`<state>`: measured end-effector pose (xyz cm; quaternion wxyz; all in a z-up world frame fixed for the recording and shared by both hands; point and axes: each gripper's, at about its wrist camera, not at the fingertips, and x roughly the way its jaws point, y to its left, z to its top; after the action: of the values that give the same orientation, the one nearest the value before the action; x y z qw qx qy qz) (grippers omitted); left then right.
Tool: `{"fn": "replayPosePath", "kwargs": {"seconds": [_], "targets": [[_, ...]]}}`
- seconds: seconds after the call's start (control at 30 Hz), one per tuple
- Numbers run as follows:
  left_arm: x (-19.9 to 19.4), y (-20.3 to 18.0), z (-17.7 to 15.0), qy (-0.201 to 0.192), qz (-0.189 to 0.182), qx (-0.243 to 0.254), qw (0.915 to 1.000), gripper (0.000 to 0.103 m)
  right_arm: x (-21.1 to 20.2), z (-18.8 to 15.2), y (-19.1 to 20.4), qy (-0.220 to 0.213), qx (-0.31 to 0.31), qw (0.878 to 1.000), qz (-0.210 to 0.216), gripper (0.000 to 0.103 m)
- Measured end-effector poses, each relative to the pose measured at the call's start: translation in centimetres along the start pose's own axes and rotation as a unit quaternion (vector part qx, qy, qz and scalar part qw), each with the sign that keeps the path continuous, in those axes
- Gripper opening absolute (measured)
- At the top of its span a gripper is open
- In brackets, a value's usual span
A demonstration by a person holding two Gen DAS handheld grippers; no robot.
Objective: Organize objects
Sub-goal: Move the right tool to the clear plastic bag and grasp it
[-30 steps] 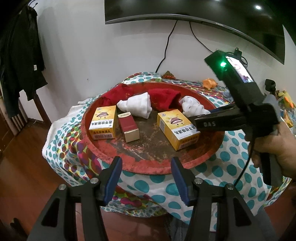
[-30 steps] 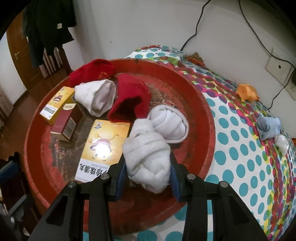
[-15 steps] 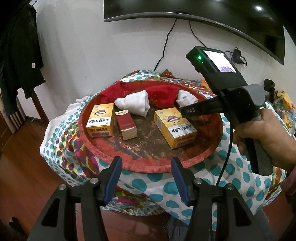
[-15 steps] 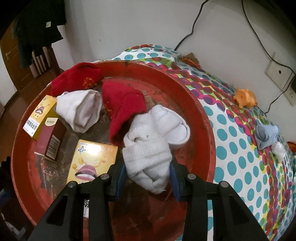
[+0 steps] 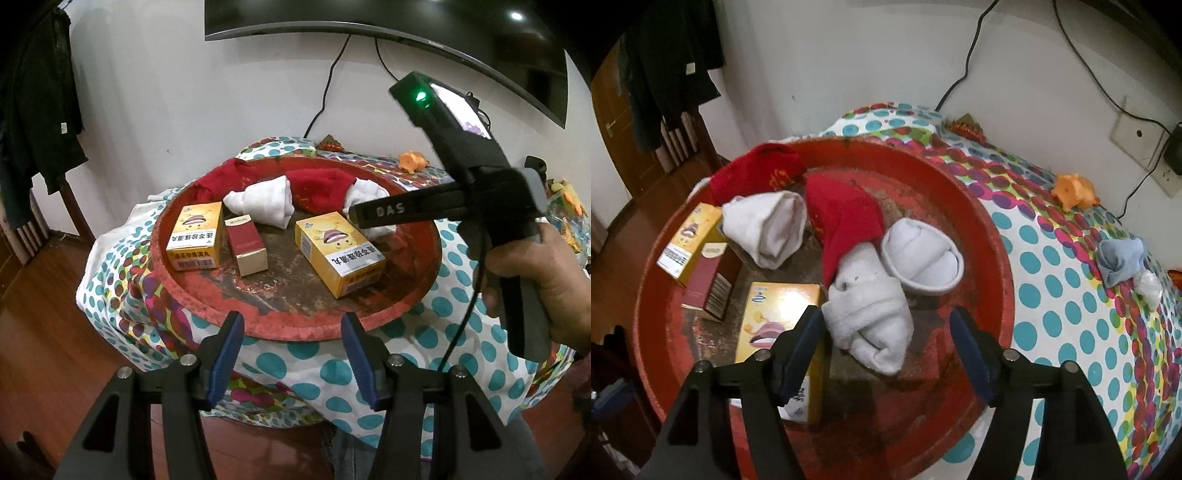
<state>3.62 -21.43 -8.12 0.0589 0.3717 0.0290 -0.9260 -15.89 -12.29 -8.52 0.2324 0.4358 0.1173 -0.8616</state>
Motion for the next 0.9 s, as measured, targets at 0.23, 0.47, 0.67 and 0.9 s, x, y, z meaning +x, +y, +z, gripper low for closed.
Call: {"fn": "replayPosePath", "kwargs": {"seconds": [0.23, 0.47, 0.67, 0.9], "targets": [[0.0, -0.4, -0.1, 0.001, 0.003, 0.01, 0.9999, 0.056, -2.3, -0.3, -0.6, -0.027, 0.012, 0.999, 0.013, 0.071], [-0.1, -0.7, -0.1, -0.002, 0.007, 0.016, 0.9998, 0.056, -4.5, -0.8, -2.9, -0.061, 0.032, 0.998, -0.012, 0.079], [0.1, -1.1, -0.2, 0.003, 0.01, 0.022, 0.9997, 0.056, -4.7, -2.4, -7.2, -0.054, 0.069, 0.996, -0.035, 0.079], [0.1, -1.7, -0.4, 0.004, 0.014, 0.036, 0.9992, 0.056, -4.4, -5.6, -14.0, -0.035, 0.124, 0.989, -0.079, 0.078]]}}
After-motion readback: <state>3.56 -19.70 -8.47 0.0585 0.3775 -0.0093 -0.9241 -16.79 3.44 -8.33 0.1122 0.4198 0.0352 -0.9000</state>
